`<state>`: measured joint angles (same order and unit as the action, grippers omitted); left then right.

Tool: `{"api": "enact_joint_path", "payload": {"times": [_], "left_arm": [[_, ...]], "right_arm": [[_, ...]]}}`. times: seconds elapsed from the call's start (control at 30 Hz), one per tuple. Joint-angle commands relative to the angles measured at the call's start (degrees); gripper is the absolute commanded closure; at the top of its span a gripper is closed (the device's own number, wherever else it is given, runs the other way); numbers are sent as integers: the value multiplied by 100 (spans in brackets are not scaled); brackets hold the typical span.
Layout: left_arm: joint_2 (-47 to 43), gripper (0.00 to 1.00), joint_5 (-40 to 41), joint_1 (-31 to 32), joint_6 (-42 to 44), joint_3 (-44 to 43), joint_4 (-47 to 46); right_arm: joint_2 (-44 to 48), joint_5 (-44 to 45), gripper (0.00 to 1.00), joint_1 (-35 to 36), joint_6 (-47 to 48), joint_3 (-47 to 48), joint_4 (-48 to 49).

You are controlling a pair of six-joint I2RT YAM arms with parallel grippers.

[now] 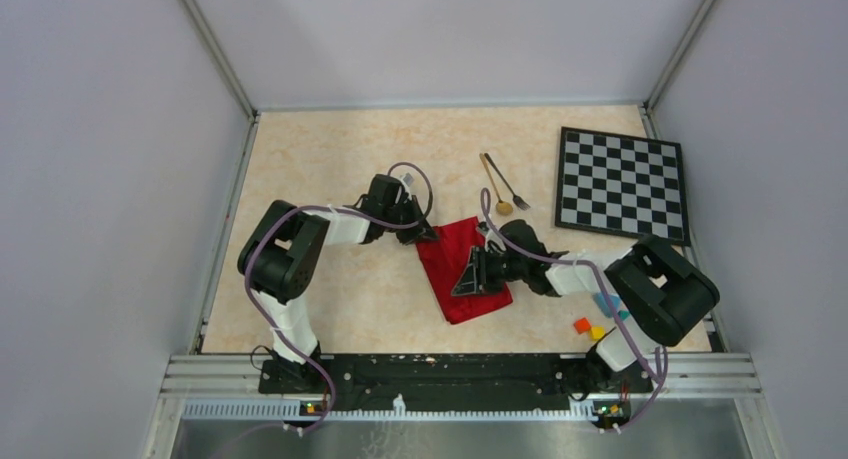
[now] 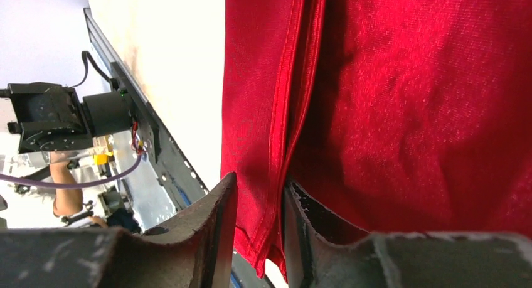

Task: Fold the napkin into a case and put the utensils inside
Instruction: Fold the lower triangle-folded napkin at the center of the board, then smooth out the 2/3-rectangle-folded napkin at the center of the board.

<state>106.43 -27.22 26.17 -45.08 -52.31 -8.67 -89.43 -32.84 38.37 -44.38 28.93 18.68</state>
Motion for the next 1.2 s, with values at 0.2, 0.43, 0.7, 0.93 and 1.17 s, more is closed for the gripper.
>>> {"api": "enact_joint_path", "payload": {"times": [0.2,0.43,0.7,0.93,1.17], "left_arm": [[104,98,87,-19,119,-143,137],[-164,93,-278,-8,258,-153,64],[-872,75,-1122,0,428,-112,-8],[-1335,71,-995,-9,539,265,220],[-850,80,-855,-14,394,380,9]], "right_arm": [[821,-22,100,321,-398,-455,114],[993,328,100,375,-589,-921,224],[1086,911,100,555,-782,-1265,409],[1530,1237,96,741,-747,-1211,-10],[1734,1430,95,821,-731,-1234,-287]]}}
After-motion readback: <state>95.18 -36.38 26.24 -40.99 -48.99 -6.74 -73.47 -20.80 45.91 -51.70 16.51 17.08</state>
